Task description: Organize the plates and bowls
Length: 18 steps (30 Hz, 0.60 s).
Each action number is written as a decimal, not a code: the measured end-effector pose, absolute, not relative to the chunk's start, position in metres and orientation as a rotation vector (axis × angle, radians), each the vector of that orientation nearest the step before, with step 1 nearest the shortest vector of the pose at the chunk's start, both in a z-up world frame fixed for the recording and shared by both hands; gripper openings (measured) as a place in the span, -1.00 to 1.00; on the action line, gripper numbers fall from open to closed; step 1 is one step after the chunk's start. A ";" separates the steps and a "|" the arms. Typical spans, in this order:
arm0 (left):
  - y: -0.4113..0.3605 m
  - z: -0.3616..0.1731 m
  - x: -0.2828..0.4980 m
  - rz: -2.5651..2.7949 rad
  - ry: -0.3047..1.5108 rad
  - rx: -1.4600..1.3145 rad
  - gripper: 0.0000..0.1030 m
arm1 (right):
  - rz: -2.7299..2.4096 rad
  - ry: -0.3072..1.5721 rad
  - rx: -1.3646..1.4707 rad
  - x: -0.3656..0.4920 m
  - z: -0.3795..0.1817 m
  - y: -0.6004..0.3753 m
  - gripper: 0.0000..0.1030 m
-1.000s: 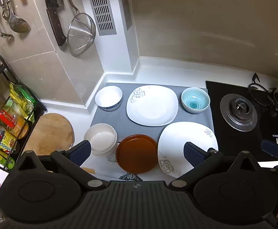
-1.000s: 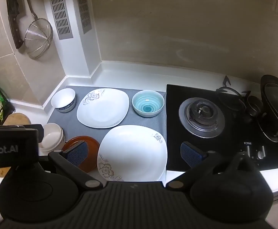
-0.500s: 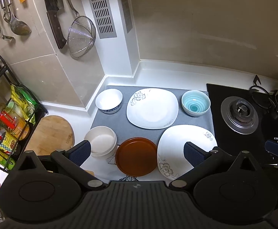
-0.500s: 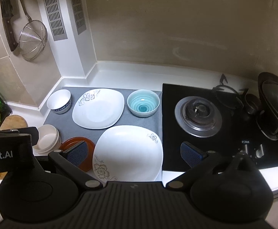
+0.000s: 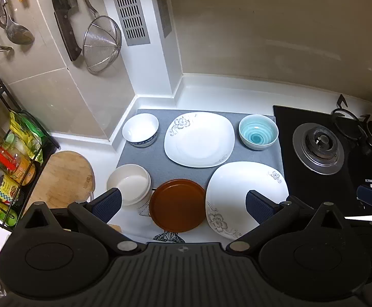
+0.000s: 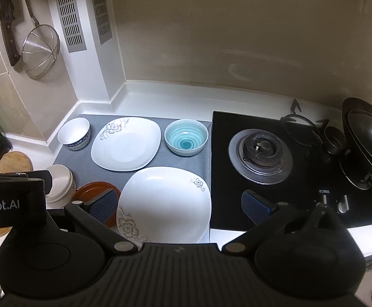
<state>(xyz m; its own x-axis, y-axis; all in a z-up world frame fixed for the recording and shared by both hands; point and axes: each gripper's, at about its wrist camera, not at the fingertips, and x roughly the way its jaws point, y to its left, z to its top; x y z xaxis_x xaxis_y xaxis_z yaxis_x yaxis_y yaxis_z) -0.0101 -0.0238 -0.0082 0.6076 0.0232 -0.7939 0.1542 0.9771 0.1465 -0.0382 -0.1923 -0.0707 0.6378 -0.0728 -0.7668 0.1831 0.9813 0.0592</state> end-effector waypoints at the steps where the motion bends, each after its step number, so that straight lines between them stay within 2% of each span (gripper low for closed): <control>1: -0.024 -0.009 -0.010 -0.078 0.917 0.209 1.00 | -0.147 0.867 0.136 -0.038 -0.071 -0.192 1.00; 18: -0.029 -0.020 -0.013 -0.039 0.924 0.226 1.00 | -0.133 0.898 0.132 -0.035 -0.084 -0.194 1.00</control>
<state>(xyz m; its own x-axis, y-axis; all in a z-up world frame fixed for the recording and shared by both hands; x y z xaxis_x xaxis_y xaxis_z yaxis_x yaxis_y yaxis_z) -0.0132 -0.0292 -0.0199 0.6038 0.0633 -0.7946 0.1305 0.9755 0.1769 -0.0351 -0.1943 -0.0842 0.6160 -0.0597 -0.7855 0.1705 0.9836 0.0590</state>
